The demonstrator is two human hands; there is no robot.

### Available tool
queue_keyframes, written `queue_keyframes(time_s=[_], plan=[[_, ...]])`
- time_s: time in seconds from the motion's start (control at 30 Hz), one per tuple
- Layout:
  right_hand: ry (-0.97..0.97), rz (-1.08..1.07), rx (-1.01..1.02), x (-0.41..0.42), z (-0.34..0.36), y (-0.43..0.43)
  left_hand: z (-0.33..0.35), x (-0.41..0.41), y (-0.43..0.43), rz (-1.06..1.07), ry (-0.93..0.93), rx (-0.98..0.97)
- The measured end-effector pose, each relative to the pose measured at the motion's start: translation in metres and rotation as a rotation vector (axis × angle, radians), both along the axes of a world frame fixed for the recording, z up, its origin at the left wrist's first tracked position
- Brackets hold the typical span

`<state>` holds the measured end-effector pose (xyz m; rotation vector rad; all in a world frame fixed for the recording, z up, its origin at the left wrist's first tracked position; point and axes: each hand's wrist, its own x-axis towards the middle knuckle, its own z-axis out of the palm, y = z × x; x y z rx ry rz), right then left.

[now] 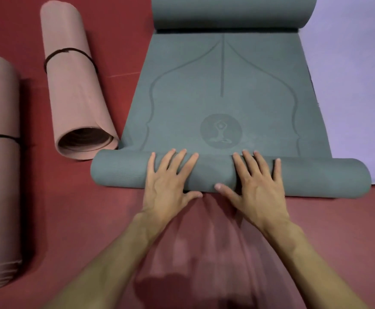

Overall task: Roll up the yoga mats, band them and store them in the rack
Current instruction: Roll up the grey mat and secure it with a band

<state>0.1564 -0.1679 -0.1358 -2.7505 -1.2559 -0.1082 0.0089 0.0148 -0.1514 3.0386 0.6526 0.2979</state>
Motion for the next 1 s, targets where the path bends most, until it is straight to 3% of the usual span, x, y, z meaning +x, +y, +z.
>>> queue_keyframes(time_s=[0.1, 0.3, 0.53, 0.77, 1.0], plan=[[-0.029, 0.096, -0.1, 0.013, 0.008, -0.005, 0.005, 0.007, 0.005, 0.004, 0.015, -0.017], [-0.089, 0.164, 0.023, 0.022, 0.016, -0.006, 0.013, 0.008, 0.002, 0.004, 0.014, -0.012], [-0.013, 0.143, 0.089, -0.022, 0.034, -0.053, 0.033, -0.037, -0.042, -0.068, -0.041, -0.028], [0.115, 0.194, -0.049, -0.095, 0.029, -0.113, 0.016, -0.125, -0.09, -0.149, 0.03, -0.121], [0.272, 0.115, -0.13, -0.072, 0.032, -0.094, 0.023, -0.094, -0.094, -0.062, 0.117, -0.123]])
